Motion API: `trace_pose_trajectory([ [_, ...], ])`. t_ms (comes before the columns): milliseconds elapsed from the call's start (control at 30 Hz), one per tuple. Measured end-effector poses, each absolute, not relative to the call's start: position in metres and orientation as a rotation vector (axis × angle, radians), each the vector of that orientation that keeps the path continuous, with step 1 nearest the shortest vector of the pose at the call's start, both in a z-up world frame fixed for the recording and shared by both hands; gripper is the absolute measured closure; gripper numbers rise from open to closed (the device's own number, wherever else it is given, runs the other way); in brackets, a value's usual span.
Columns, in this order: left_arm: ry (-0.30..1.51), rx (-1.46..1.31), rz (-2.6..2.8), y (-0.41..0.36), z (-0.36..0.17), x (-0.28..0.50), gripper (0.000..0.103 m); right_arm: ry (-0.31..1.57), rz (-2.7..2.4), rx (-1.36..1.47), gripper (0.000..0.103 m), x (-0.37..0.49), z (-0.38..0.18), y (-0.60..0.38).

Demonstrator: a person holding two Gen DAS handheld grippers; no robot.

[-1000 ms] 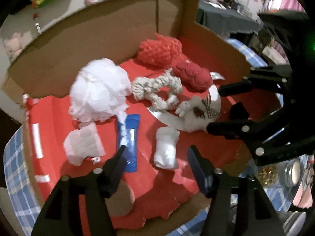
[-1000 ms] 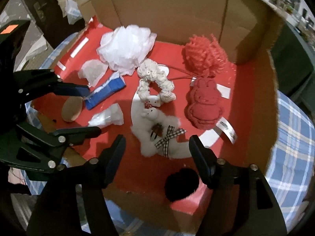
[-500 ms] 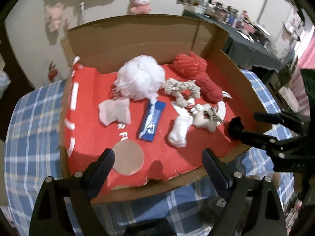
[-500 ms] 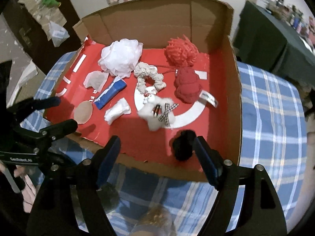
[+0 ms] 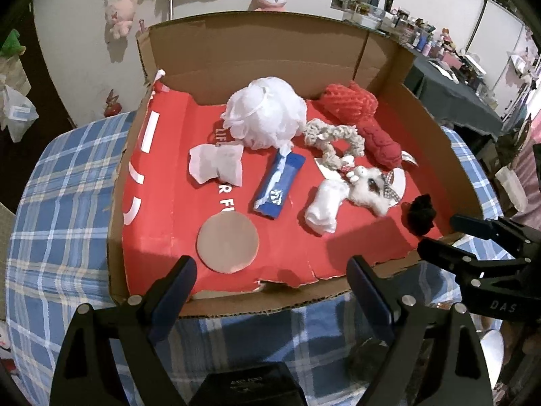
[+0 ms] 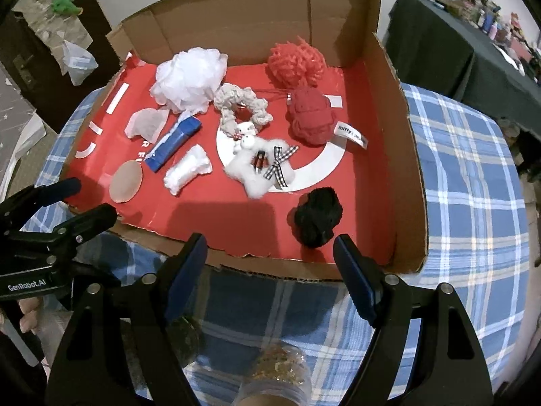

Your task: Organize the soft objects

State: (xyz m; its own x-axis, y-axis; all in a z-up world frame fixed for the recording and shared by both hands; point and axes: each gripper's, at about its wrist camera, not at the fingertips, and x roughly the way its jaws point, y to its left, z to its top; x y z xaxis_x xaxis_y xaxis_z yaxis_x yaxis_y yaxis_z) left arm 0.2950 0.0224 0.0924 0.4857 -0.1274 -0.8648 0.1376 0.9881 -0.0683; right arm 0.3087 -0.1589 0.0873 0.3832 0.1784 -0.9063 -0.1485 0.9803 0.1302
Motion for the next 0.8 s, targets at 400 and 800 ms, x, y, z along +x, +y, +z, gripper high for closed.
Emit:
trace_pose_trajectory([
  [400,1.07,0.008,-0.132,0.022,0.079,0.299,0.011,1.164,0.186,0.053,0.026,0.314,0.077,-0.166],
  [800,1.085,0.006,-0.128,0.022,0.069,0.303,0.011,1.169,0.185,0.037,0.026,0.314,0.076,-0.165],
])
